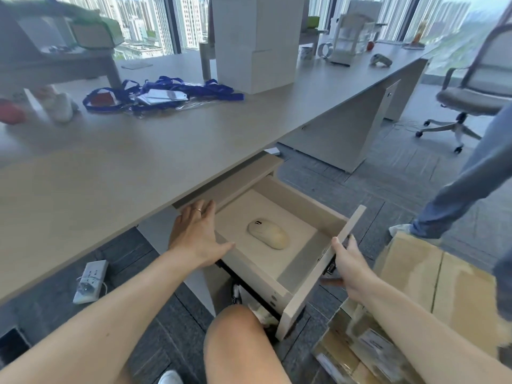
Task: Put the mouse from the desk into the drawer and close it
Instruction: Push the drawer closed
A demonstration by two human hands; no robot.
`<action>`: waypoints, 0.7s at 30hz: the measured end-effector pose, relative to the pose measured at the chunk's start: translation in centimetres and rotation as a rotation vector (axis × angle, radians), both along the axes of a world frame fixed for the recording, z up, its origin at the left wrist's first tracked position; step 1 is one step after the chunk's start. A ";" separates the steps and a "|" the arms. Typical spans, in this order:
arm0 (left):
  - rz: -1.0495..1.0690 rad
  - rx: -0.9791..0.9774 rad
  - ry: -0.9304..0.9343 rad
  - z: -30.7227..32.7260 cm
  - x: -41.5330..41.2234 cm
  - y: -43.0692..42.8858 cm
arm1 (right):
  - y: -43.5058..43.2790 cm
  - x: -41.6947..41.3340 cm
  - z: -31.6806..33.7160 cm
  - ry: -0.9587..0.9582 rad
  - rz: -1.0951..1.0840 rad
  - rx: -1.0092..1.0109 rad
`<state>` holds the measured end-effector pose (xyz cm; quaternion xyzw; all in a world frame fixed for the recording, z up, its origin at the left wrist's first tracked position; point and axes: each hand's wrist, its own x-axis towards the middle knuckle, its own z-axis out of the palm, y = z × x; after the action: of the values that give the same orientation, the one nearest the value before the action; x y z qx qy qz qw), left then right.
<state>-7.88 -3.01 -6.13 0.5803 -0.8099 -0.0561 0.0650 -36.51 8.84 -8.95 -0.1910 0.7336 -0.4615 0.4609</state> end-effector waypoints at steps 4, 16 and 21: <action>0.014 0.067 0.007 0.6 0.0 -0.1 | -0.6 0.2 0.0 -0.078 -0.007 -0.014; -0.006 -0.003 0.016 0.4 0.1 -0.4 | -5.7 3.4 0.0 -0.096 0.018 -0.082; -0.002 -0.029 0.054 0.4 0.1 -0.1 | -8.9 5.3 -0.3 -0.089 0.029 -0.089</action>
<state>-7.81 -3.16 -5.75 0.5768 -0.8091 -0.0601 0.0952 -31.26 -0.04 -9.20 -0.2011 0.6884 -0.4949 0.4906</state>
